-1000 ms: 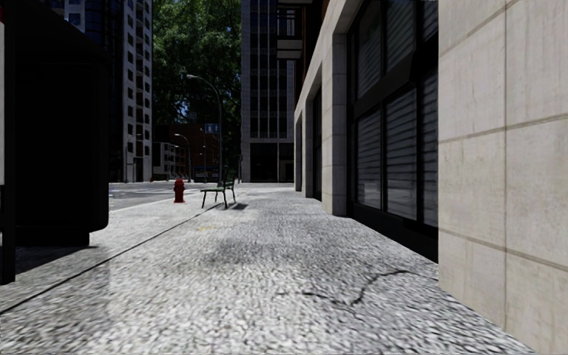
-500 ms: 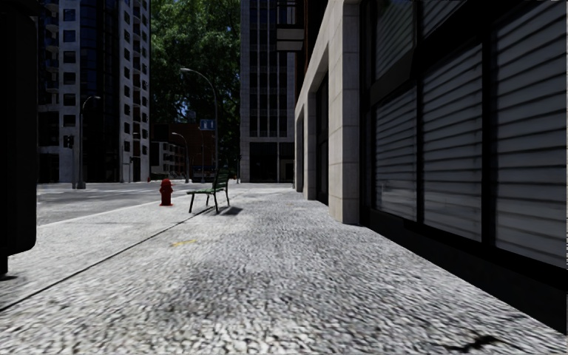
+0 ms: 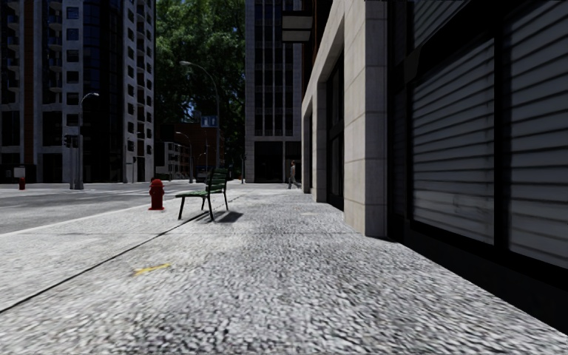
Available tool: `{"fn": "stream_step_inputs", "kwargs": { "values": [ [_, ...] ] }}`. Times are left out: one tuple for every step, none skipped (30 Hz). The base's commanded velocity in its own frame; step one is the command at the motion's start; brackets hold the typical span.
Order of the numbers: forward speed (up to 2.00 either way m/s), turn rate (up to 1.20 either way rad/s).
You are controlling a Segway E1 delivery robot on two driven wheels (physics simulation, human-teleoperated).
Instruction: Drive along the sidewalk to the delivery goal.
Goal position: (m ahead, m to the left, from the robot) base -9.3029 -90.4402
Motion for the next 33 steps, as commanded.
{"fn": "stream_step_inputs", "kwargs": {
  "values": [
    [2.0, 0.0],
    [2.0, 0.0],
    [2.0, 0.0],
    [2.0, 0.0],
    [2.0, 0.0],
    [2.0, 0.0],
    [2.0, 0.0],
    [2.0, 0.0],
    [2.0, 0.0],
    [2.0, 0.0],
    [2.0, 0.0],
    [2.0, 0.0],
    [2.0, 0.0],
    [2.0, 0.0],
    [2.0, 0.0],
    [2.0, 0.0],
    [2.0, 0.0],
    [2.0, 0.0],
    [2.0, 0.0],
    [2.0, 0.0],
    [2.0, 0.0],
    [2.0, 0.0],
    [2.0, 0.0],
    [2.0, 0.0],
    [2.0, 0.0],
    [2.0, 0.0],
    [2.0, 0.0],
    [2.0, 0.0],
    [2.0, 0.0],
    [2.0, 0.0],
    [2.0, 0.0],
    [2.0, 0.0],
    [2.0, 0.0]
  ]
}}
